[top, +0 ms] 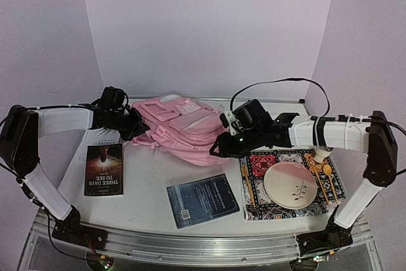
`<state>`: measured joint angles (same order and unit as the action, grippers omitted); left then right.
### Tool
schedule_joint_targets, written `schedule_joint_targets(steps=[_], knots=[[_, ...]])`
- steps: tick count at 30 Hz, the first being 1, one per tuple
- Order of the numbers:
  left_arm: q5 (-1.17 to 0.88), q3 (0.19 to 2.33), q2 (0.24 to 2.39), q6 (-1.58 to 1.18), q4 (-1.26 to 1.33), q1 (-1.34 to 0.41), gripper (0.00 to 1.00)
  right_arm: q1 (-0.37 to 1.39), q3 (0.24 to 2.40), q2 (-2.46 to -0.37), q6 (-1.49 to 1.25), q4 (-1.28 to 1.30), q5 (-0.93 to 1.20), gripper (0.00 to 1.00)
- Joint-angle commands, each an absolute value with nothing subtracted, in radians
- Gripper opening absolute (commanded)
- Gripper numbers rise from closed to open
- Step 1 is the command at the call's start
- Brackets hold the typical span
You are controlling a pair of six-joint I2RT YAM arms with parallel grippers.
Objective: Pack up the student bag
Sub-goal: Rotate the student bag at the center of the board.
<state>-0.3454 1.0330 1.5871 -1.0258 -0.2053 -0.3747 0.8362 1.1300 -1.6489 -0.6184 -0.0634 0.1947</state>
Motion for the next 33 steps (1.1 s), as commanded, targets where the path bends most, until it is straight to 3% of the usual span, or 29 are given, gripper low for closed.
schedule_joint_targets(steps=[1, 10, 19, 27, 33], knots=[[-0.372, 1.032, 1.543, -1.044, -0.118, -0.385, 0.00, 0.835, 1.203, -1.742, -0.605, -0.079, 0.132, 0.39], [-0.397, 1.003, 1.508, -1.061, -0.117, -0.400, 0.00, 0.759, 1.454, -1.956, -0.520, -0.081, 0.003, 0.39], [-0.454, 1.001, 1.534, -1.140, -0.065, -0.454, 0.00, 0.708, 1.646, -2.059, -0.442, -0.070, 0.006, 0.39], [-0.377, 1.000, 1.557, -1.328, -0.005, -0.512, 0.00, 0.765, 1.495, -1.873, -0.450, -0.066, -0.022, 0.47], [-0.322, 1.005, 1.570, -1.406, 0.037, -0.537, 0.00, 0.861, 1.371, -1.743, -0.494, -0.102, -0.078, 0.48]])
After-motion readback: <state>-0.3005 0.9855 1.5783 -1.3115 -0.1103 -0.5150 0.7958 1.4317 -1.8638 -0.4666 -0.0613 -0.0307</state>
